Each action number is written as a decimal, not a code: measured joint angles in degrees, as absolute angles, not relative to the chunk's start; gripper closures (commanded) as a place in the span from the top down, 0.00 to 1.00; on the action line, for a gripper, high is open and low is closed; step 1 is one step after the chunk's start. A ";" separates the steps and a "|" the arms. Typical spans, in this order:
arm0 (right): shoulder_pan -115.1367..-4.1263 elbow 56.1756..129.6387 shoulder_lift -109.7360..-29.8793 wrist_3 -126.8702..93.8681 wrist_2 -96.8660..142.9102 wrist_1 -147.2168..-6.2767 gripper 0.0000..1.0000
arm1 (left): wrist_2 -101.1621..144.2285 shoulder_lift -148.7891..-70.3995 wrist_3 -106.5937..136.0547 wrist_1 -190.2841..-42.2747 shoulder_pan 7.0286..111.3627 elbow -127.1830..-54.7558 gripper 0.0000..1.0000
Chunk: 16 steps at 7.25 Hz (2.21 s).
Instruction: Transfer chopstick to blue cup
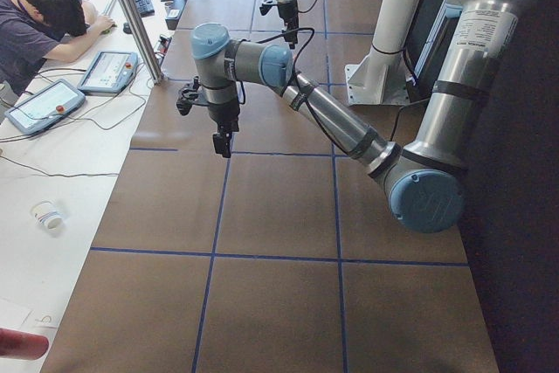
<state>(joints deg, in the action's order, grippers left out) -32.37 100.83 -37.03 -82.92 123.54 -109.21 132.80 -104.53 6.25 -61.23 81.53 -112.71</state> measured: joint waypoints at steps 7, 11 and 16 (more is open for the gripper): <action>-60.33 116.93 -70.14 -40.64 125.30 -106.32 1.00 | 135.32 -94.71 -7.93 -62.02 89.57 -109.30 1.00; -78.67 102.87 -82.04 -18.98 134.73 -99.70 1.00 | 136.12 -89.24 -9.18 -71.69 91.03 -102.99 1.00; -86.79 93.39 -89.25 -11.25 135.81 -83.93 1.00 | 136.14 -88.96 -9.08 -74.27 91.05 -99.34 1.00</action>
<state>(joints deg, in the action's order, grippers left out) -86.79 93.39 -89.25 -11.25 135.81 -83.93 136.14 -88.96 -9.08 -74.27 91.05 -99.34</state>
